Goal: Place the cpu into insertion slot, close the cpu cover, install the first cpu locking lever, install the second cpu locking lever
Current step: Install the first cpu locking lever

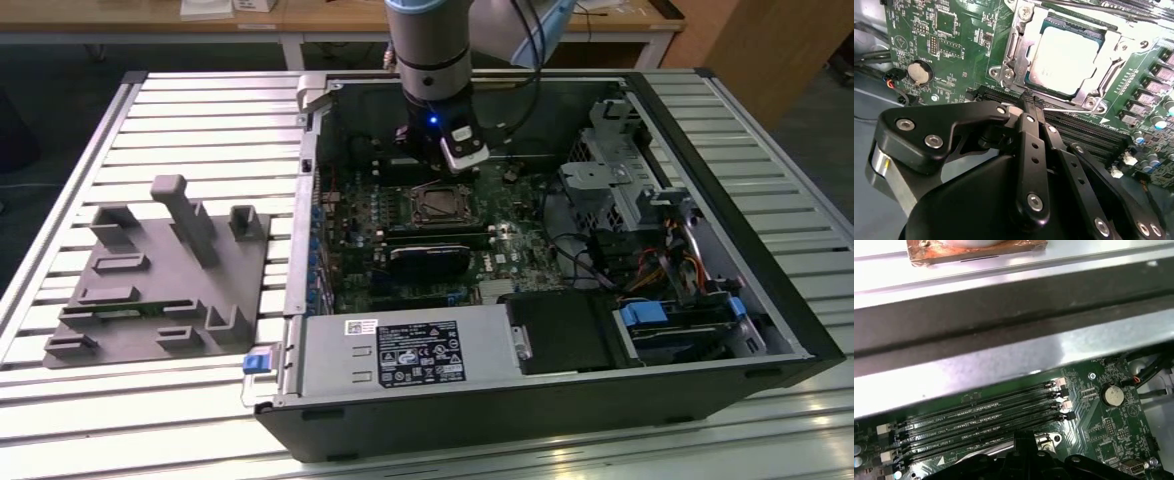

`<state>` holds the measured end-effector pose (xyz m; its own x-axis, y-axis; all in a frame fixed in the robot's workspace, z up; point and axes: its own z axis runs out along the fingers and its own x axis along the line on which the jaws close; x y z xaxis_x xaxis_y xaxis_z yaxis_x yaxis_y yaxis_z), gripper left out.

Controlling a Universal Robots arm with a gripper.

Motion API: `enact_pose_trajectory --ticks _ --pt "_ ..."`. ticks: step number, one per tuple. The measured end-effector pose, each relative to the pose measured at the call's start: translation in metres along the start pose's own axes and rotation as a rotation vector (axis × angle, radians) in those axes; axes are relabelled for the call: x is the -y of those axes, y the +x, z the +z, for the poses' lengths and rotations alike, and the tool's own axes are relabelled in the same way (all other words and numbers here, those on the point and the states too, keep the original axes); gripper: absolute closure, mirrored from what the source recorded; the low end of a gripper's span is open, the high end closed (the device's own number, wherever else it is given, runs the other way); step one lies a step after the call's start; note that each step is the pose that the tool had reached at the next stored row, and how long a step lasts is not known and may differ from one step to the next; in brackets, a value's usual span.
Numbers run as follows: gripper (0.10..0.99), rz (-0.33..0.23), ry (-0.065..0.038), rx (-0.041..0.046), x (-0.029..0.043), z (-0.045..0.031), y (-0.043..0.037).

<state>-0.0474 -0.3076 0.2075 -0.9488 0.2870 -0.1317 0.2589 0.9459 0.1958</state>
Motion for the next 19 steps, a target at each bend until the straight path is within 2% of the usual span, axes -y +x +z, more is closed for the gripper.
enact_pose_trajectory --ticks 7,19 --pt "0.98 0.008 0.002 0.0018 -0.0063 0.0014 0.003" --pt "0.98 0.008 0.011 0.0046 -0.0074 0.006 0.0046"
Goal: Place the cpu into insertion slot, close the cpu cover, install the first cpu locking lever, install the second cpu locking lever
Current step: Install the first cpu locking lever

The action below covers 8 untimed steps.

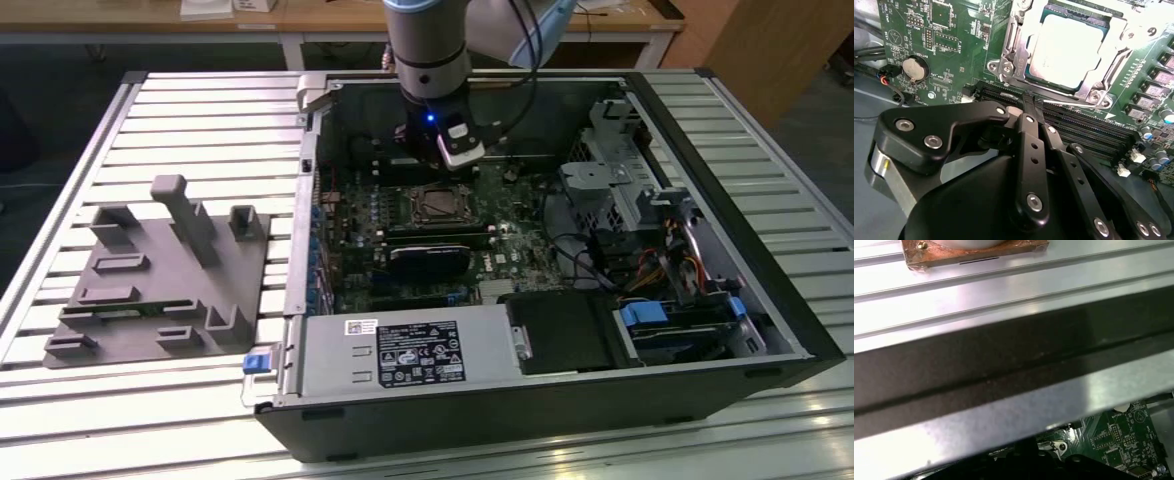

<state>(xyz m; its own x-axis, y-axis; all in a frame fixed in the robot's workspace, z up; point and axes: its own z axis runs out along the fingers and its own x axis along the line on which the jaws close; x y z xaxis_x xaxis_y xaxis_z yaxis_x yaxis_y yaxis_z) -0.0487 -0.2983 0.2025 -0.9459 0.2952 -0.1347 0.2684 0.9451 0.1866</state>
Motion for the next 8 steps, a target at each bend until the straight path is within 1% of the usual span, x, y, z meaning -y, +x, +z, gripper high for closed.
enact_pose_trajectory --ticks 3,8 --pt "0.98 -0.001 0.003 0.0008 -0.0003 0.001 0.0003" --pt "0.98 -0.001 0.006 0.0015 -0.0013 0.002 0.0008"
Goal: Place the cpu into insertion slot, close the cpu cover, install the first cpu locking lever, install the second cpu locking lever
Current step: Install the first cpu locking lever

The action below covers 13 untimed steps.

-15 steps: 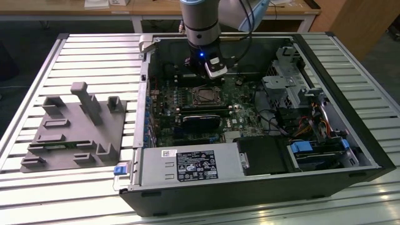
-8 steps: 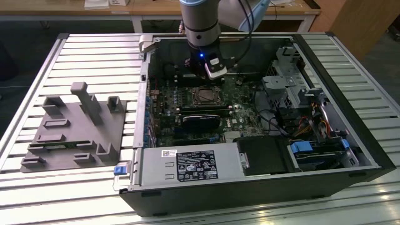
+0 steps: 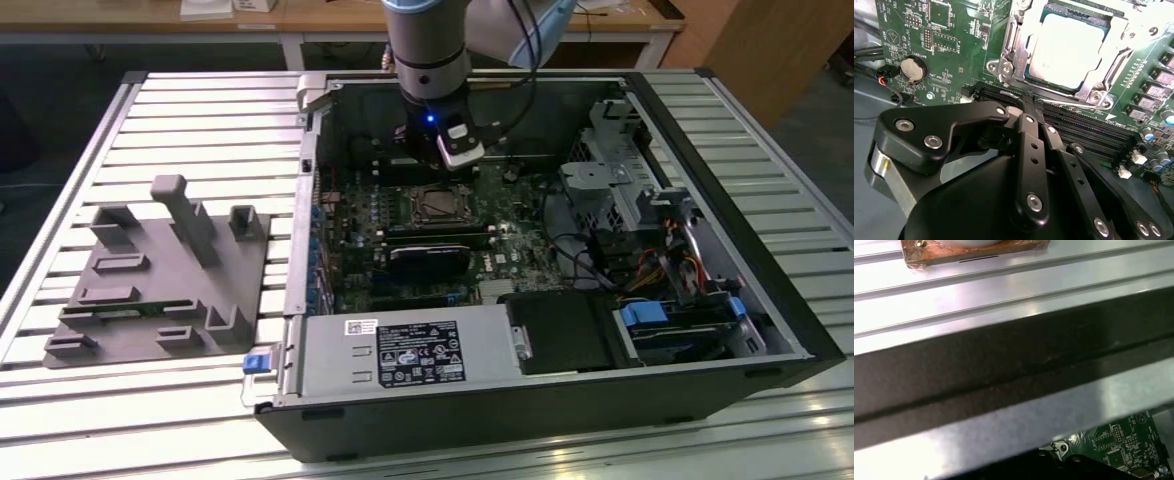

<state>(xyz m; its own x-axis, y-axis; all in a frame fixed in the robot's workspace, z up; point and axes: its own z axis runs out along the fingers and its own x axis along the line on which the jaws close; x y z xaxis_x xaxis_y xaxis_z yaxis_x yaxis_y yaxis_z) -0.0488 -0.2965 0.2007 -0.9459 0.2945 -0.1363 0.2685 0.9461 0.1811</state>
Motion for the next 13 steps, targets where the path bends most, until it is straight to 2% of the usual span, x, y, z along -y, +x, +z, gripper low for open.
enact_pose_trajectory --ticks 13 --pt "0.98 -0.001 0.003 0.0007 -0.002 0.0025 0.0021"
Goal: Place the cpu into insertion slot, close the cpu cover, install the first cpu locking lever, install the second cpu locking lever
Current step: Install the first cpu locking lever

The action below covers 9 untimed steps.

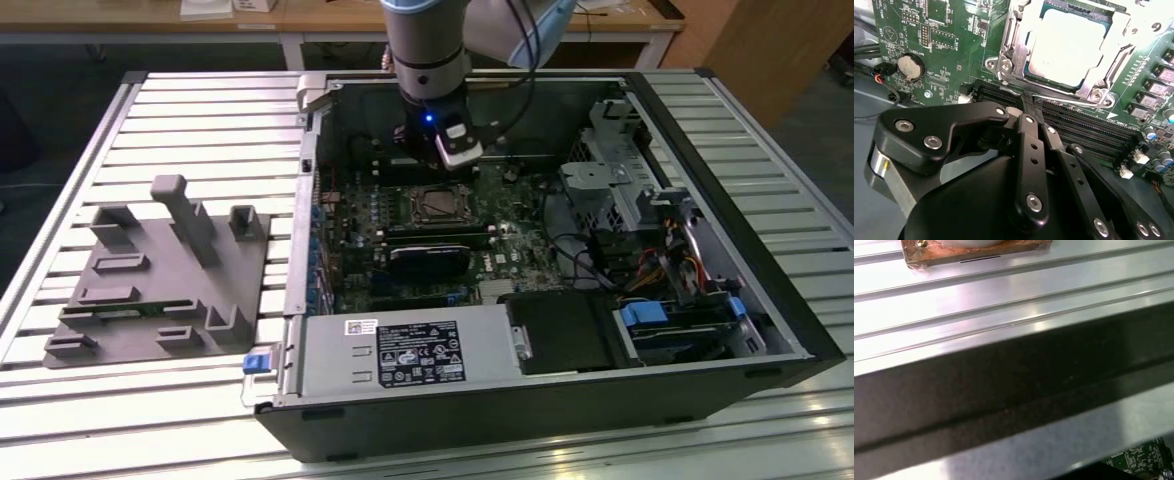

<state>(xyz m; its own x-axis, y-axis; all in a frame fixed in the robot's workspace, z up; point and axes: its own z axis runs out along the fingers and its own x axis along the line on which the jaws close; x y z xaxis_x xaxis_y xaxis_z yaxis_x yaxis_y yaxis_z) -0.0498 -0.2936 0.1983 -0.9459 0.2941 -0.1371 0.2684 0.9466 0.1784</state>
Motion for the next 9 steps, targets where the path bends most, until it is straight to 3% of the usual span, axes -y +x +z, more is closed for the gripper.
enact_pose_trajectory --ticks 9 --pt "0.98 -0.003 0.016 0.0045 0.0006 0.0031 0.0004"
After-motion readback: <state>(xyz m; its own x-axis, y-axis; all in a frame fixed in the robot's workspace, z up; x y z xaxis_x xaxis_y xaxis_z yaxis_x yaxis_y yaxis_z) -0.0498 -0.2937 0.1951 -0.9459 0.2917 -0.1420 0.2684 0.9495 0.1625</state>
